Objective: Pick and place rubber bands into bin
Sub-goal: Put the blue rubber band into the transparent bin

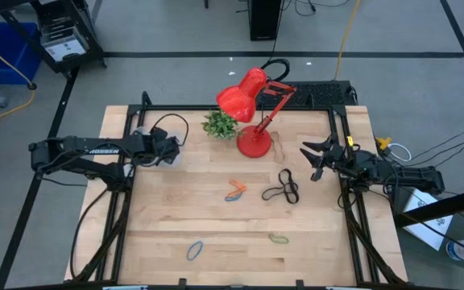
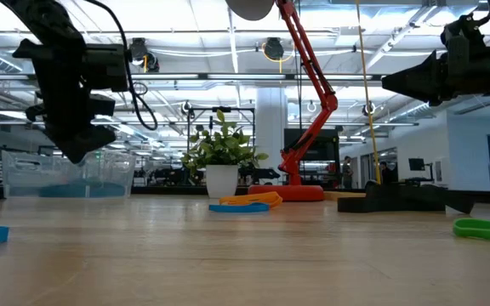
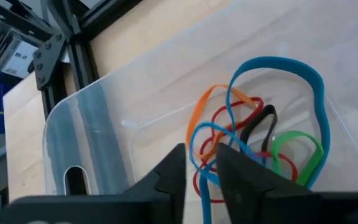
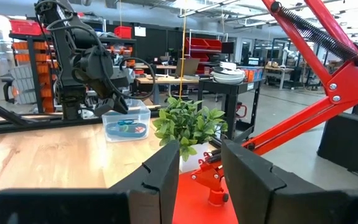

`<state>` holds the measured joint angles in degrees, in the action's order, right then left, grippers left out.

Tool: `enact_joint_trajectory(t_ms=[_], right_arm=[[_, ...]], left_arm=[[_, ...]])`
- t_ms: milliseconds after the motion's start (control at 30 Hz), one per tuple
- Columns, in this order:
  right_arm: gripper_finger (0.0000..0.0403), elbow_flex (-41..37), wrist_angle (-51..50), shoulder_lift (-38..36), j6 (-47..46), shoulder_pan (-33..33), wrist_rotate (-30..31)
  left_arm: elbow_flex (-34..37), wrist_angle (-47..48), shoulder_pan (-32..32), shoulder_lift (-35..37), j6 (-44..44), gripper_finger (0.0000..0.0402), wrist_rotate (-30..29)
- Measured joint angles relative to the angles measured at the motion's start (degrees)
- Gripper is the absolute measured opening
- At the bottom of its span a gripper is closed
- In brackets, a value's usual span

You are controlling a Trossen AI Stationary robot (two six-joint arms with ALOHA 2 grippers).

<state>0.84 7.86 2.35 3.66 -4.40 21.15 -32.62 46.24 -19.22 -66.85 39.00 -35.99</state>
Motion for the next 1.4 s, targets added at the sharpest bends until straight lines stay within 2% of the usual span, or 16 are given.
enact_joint_trajectory(t_ms=[167, 300, 467, 600, 733, 867, 967, 1033, 1133, 1400], right_arm=[[0.0114, 0.00, -0.32, 0.00, -4.45, -0.01, -0.15], [0.0114, 0.00, -0.60, 0.00, -6.11, 0.00, -0.17], [0.0114, 0.00, -0.94, -0.02, -6.23, -0.02, -0.20], [0.0114, -0.01, -1.57, -0.02, -6.23, -0.02, -0.22], [0.0114, -0.01, -2.13, 0.00, -6.23, -0.01, -0.23], [0.0114, 0.00, -2.16, 0.00, -6.91, -0.02, -0.24], [0.0114, 0.00, -2.15, 0.00, -7.55, -0.01, -0.24], [0.0114, -0.01, -2.15, 0.00, -7.23, -0.02, -0.24], [0.0114, -0.01, -2.14, -0.02, -6.16, -0.01, -0.24], [0.0114, 0.00, -2.28, -0.02, -5.84, 0.00, -0.24]], left_arm=[[-0.13, 0.07, 0.00, 0.26, -1.24, 0.0159, -0.64], [-1.60, 0.17, 0.00, 0.26, -2.87, 0.0191, -1.44], [-5.91, 0.15, 1.57, 0.26, -12.58, 0.0208, 4.33], [-11.73, -0.36, 4.72, 0.26, -20.56, 0.0209, 10.78], [-17.93, -3.85, 9.17, 0.26, -24.98, 0.0209, 19.97], [-22.11, -12.09, 14.78, 0.26, -26.69, 0.0209, 33.63], [-22.47, -21.64, 19.60, 0.26, -24.64, 0.0209, 38.64], [-22.47, -25.67, 22.99, 0.26, -23.49, 0.0209, 39.02], [-22.47, -26.81, 27.73, -0.02, -23.48, 0.0209, 38.54], [-22.27, -26.95, 40.07, -4.90, -26.49, 0.0209, 31.59]])
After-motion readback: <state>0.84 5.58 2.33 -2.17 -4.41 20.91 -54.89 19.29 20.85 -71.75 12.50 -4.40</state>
